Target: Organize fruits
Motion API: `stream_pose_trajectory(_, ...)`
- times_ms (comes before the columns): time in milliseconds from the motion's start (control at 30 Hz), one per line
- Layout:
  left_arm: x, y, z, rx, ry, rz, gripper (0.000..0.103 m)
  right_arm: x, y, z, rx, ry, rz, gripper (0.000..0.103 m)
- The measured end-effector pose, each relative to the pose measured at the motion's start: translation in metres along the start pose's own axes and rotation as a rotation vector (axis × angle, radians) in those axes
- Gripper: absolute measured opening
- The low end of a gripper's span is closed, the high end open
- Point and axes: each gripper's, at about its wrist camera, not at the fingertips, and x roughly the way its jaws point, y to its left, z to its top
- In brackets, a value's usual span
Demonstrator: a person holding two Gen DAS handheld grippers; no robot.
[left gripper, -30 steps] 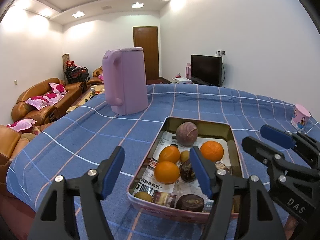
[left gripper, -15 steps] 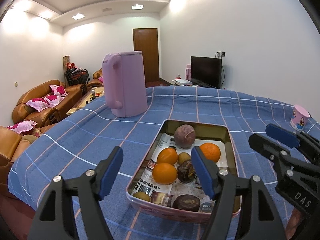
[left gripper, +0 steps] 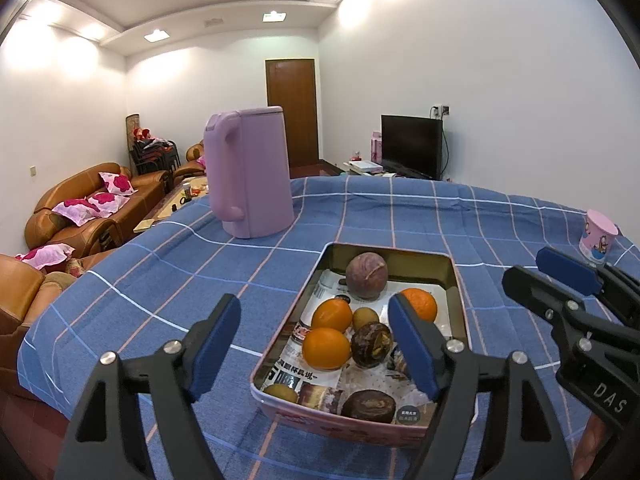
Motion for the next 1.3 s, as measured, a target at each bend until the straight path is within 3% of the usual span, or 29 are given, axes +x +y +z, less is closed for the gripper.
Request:
stream_pose_trajectory(200,-0.003,-0.001,0.000,0.007,-0.003,-0.004,0.081,-0.004,-0.002,0.000,0.004,-0.009,-0.004,0.052)
stream_pose_trajectory(333,-0.008,-0.003,0.001,0.008,-0.021,-0.004,0.097,-0.007,-0.003,0.002,0.007,-0.017,-0.007,0.053)
stream_pose_trajectory(1300,-0.019,-0.022,0.005,0.054,-0.053,-0.012,0.103,-0.024,-0.018,0.001,0.007,-0.035,-0.049,0.054)
